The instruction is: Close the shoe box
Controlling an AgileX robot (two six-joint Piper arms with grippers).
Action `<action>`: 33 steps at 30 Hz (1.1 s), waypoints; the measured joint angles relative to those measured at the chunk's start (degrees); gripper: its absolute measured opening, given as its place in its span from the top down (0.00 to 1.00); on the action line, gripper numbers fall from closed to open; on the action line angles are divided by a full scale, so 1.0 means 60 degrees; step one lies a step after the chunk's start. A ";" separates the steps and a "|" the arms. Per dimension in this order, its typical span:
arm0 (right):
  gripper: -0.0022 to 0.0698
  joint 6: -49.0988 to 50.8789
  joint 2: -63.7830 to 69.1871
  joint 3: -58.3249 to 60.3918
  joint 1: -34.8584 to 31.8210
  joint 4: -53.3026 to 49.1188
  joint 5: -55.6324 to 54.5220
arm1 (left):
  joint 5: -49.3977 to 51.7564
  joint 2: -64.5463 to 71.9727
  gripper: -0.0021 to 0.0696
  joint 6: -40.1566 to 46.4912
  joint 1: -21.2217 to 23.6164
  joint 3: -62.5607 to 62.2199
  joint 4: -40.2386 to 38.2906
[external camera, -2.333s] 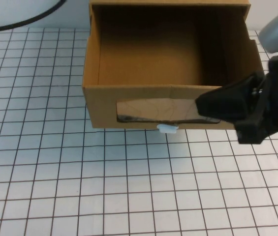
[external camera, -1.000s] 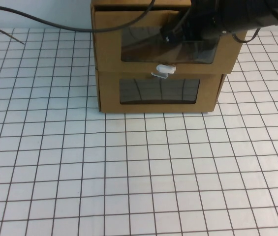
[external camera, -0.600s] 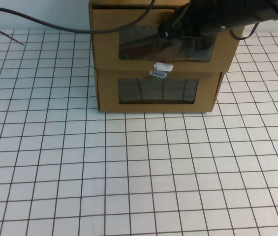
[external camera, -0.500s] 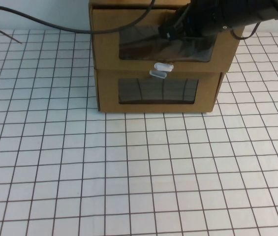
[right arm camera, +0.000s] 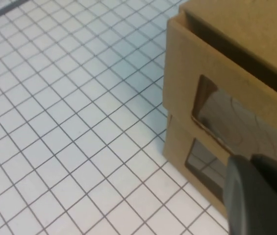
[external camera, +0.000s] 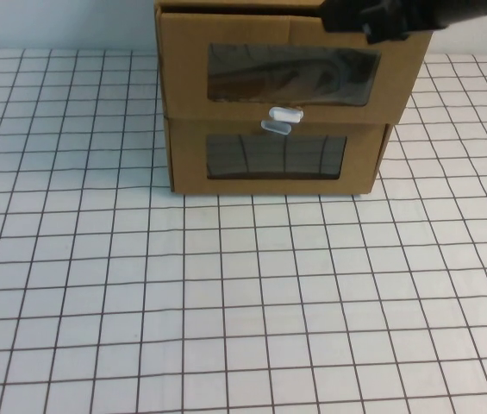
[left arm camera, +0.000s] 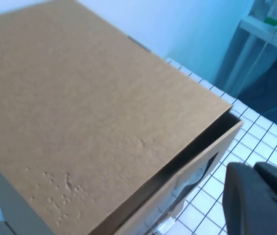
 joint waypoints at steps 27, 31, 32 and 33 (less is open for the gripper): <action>0.99 0.3074 -1.2382 1.0759 -0.0003 -0.1288 -0.4950 | -0.3792 -1.1941 0.98 -0.0973 0.0000 1.3302 0.1256; 0.99 0.4728 -1.2428 1.1503 -0.0003 -0.2666 -0.5085 | -0.4364 -1.3521 0.98 -0.1596 0.0000 1.5115 0.1239; 0.99 0.4950 -1.2428 1.1649 -0.0003 -0.2824 -0.5085 | -0.4364 -1.3943 0.98 -0.1823 0.0000 1.5537 0.1239; 0.99 0.5154 -1.2428 1.1809 -0.0003 -0.2918 -0.5085 | -0.4347 -1.4280 0.98 -0.2040 0.0000 1.5848 0.1239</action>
